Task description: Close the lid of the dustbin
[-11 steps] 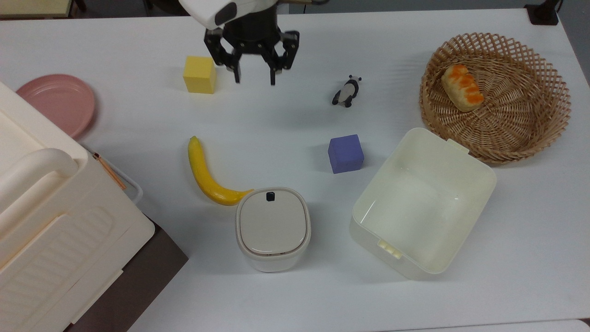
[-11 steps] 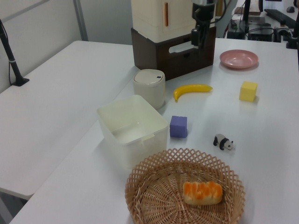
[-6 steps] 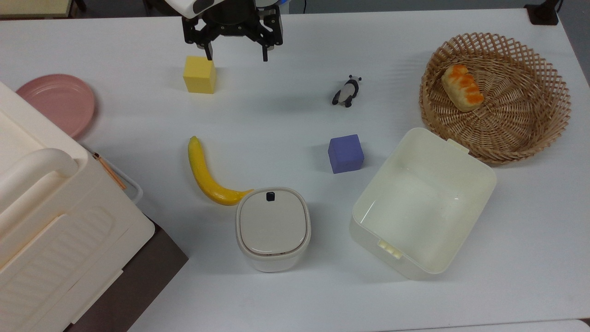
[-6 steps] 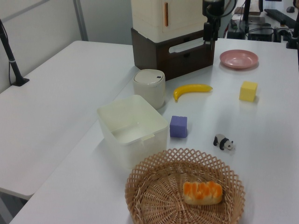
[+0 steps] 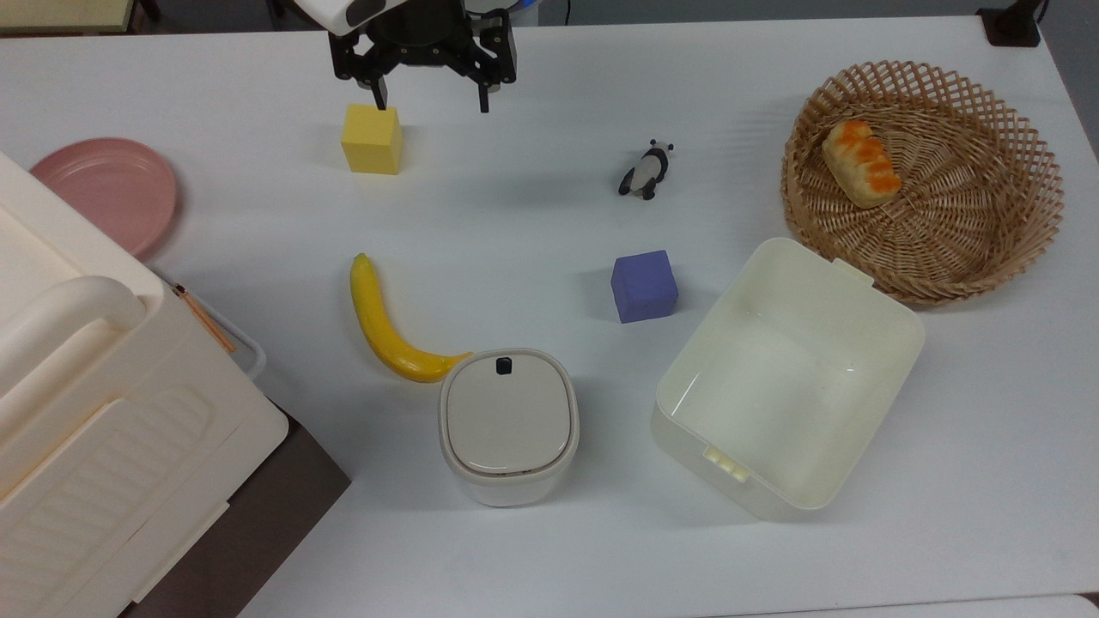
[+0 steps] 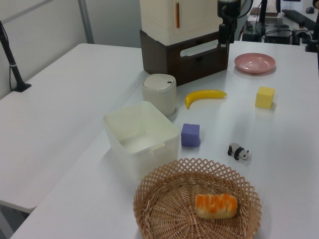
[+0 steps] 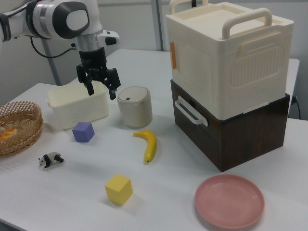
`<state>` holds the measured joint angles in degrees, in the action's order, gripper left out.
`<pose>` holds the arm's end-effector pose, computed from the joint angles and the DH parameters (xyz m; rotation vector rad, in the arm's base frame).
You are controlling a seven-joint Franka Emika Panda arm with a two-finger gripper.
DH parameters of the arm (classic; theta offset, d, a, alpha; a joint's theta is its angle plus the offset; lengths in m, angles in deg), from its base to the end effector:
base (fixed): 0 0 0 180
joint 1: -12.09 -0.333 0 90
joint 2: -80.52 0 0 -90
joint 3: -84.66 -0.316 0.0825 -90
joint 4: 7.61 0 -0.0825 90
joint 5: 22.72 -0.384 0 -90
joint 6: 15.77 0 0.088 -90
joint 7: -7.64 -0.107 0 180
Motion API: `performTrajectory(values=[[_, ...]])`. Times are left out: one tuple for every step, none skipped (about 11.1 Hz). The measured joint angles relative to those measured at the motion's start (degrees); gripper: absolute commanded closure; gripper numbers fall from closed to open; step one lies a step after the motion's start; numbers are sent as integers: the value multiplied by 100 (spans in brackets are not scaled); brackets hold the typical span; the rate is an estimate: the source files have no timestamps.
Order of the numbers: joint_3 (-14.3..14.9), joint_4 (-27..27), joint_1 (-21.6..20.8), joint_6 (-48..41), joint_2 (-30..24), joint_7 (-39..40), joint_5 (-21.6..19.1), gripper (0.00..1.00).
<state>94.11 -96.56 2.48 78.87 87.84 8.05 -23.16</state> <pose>0.5973 0.0081 0.5675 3.1280 0.0161 -0.0418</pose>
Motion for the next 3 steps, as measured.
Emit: performTrajectory(values=[[0,0,34,-1,-6,2,0,0],[0,0,59,-1,-13,3,0,0],[0,0,64,-1,-17,3,0,0]])
